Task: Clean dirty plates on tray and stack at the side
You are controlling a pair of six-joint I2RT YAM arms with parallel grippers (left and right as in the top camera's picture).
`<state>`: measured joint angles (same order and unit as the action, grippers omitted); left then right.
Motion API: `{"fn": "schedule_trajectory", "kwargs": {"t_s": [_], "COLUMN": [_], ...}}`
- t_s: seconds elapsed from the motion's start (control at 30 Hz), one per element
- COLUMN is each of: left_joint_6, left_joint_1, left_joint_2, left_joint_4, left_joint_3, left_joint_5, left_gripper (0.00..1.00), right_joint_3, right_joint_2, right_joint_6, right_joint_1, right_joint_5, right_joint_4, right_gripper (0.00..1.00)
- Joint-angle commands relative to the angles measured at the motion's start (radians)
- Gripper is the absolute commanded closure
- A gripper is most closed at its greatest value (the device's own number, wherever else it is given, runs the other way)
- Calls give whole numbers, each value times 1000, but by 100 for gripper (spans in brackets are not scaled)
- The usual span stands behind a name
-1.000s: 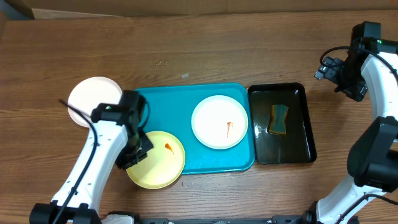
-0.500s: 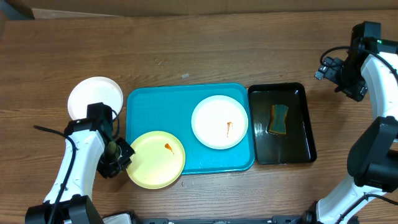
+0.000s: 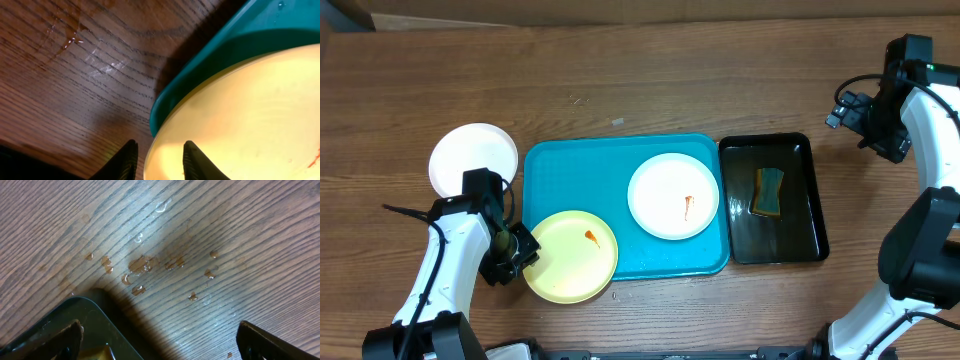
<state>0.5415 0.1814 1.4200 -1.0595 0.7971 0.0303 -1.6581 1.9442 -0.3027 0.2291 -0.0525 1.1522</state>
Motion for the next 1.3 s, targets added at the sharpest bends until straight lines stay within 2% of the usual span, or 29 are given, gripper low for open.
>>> {"fn": "schedule_trajectory", "kwargs": {"t_s": [0.0,0.27,0.83,1.27], "left_joint_6": [-26,-25,-25,-23], "left_joint_1": [6,6,6,3], "left_joint_2": [-15,-15,-15,-14], "left_joint_4": [3,60,150,407], "left_joint_3": [-15,-91,-94,-95], "left_joint_5": [4,23,83,93], "left_gripper": [67,70,96,96], "right_joint_3": [-16,-16,-16,-16], "right_joint_2": [-3,-3,-3,-3], "right_joint_6": [-5,-5,-5,-5], "right_joint_1": [3,3,3,3], "right_joint_5": [-6,-6,-6,-6], "right_joint_4": [-3,-3,-3,-3], "right_gripper": [0,0,0,0]}}
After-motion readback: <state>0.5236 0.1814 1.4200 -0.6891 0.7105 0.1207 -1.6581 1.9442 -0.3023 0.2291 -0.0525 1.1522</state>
